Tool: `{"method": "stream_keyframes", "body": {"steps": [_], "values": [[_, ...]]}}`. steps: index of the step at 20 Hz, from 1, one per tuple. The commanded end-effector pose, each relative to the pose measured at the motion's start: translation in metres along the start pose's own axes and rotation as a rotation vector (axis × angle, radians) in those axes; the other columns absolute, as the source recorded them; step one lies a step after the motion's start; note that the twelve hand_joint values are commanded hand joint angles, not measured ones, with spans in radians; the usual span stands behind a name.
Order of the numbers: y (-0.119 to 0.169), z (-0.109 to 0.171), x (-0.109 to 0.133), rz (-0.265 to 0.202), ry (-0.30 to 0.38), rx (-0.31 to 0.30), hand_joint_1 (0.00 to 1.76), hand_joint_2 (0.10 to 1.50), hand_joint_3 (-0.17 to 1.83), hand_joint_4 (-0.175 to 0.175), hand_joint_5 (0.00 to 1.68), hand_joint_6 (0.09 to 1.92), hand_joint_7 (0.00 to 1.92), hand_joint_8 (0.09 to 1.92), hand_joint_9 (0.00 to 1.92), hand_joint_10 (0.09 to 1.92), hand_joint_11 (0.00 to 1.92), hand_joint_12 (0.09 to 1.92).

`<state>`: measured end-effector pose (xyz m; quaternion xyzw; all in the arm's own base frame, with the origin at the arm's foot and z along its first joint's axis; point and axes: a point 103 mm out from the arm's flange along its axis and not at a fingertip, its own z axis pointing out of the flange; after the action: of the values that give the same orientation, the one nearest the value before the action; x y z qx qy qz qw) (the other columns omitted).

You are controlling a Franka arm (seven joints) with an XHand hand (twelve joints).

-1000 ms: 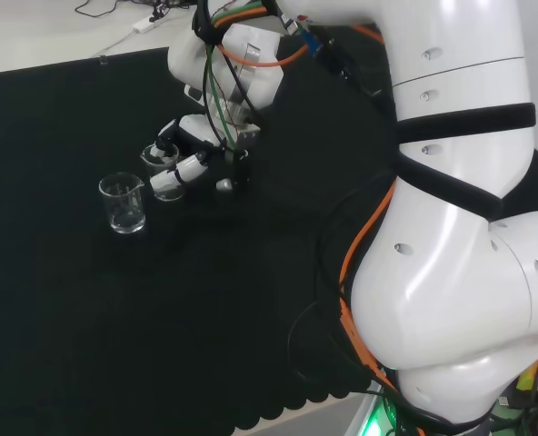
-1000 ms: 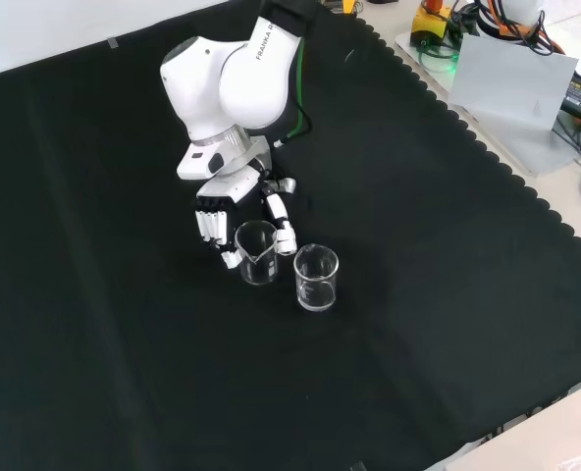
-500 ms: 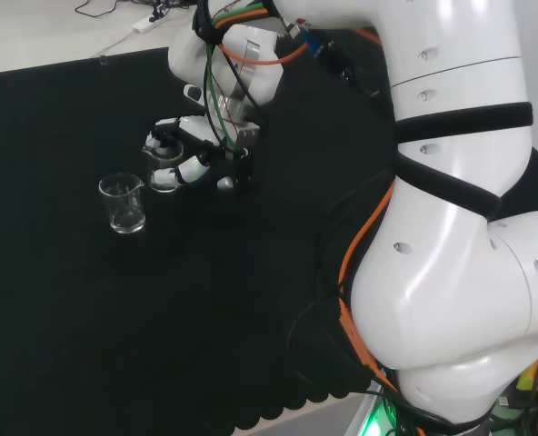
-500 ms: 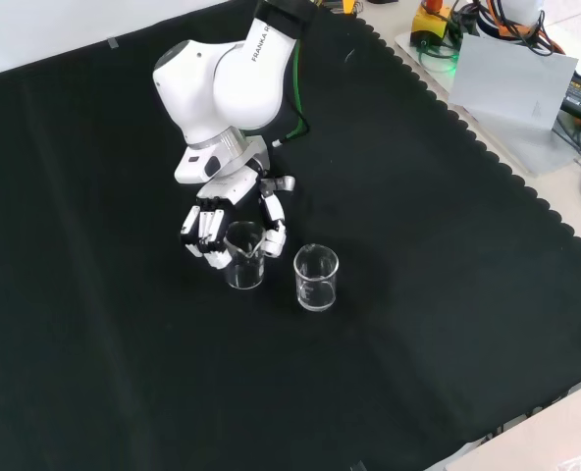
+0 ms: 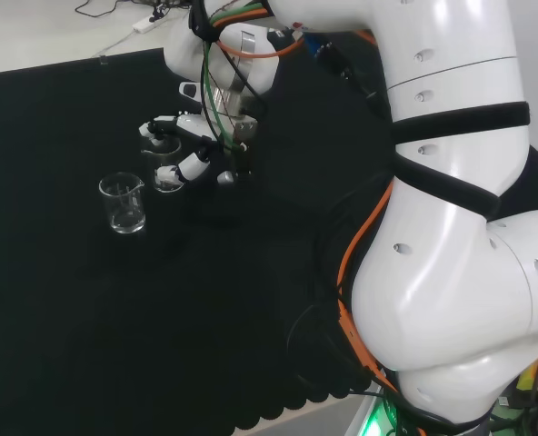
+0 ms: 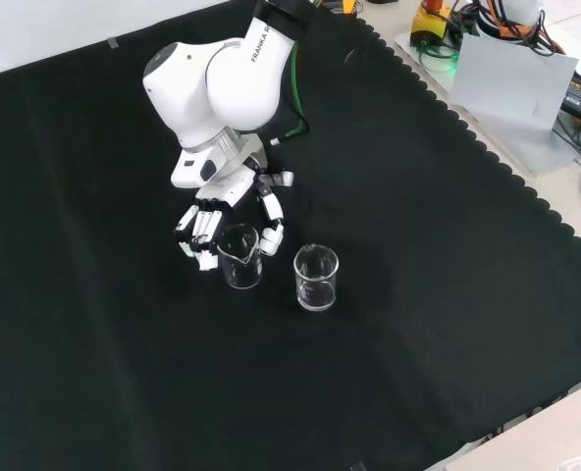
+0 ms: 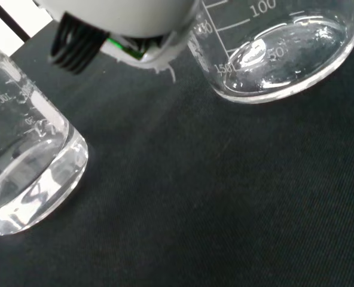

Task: Place the beaker back on the table.

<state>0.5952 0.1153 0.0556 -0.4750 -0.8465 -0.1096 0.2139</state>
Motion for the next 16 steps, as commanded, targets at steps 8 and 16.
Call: {"method": "stream_keyframes", "body": {"steps": [8,16], "values": [[-0.018,-0.035,0.010,0.021,-0.019,-0.066,0.88,0.53,0.61,-0.073,0.27,0.09,0.09,0.67,0.12,0.78,0.00,1.08],[-0.060,-0.071,0.025,0.075,-0.056,-0.101,0.86,0.53,0.60,-0.071,0.27,0.09,0.09,0.67,0.12,0.79,0.00,1.07]]}}
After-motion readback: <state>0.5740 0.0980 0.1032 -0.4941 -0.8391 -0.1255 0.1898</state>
